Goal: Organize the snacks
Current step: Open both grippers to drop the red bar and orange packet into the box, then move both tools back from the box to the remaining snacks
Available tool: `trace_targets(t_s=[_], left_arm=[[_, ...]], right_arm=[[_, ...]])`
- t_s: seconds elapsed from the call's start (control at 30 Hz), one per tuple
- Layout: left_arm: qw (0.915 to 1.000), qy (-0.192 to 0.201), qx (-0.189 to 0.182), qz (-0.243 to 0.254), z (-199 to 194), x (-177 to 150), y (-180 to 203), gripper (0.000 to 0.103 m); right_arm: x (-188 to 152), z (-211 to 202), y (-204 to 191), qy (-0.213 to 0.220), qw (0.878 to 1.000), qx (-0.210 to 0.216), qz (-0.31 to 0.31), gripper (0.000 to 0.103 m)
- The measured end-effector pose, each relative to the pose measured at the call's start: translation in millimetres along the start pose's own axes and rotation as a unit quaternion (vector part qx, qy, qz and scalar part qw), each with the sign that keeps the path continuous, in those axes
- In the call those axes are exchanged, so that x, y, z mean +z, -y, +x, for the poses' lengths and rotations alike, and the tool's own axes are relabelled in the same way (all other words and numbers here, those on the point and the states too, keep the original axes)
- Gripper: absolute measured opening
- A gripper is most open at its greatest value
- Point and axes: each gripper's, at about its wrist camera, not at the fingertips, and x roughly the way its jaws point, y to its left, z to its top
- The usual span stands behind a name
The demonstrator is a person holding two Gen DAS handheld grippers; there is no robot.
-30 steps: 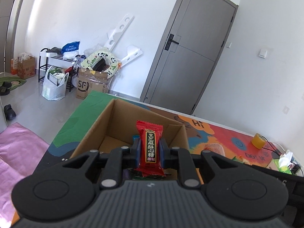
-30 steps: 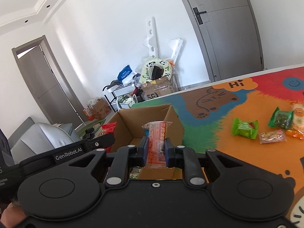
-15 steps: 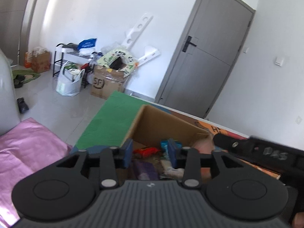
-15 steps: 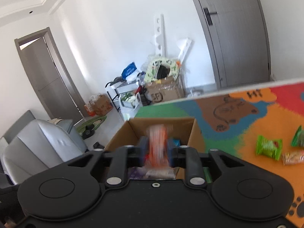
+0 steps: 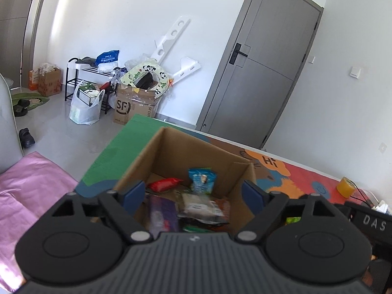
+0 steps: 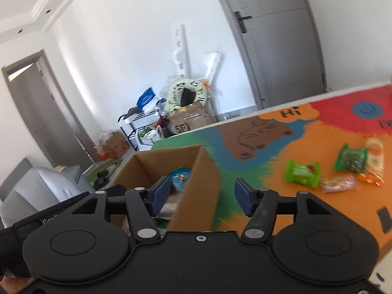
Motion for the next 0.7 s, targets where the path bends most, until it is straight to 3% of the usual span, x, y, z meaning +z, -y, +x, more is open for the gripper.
trace_targets(t_s=[0.2, 0.43, 0.7], left_arm=[[0.9998, 0.003, -0.015, 0.014, -3.9, -9.2, 30.7, 0.093], [0.999, -0.006, -0.032, 0.031, -3.6, -18.9, 60.7, 0.094], [0.9973, -0.011, -0.055, 0.047, -4.3, -28.6, 93.6, 0.094]], right_arm=[[-2.7, -24.7, 24.4, 0.014, 1.0, -0.023, 0.014, 0.067], [-2.1, -54.7, 53.0, 0.036, 0.998, -0.051, 0.027, 0.089], [-3.5, -77.4, 86.5, 0.047, 0.995, -0.073, 0.046, 0.097]])
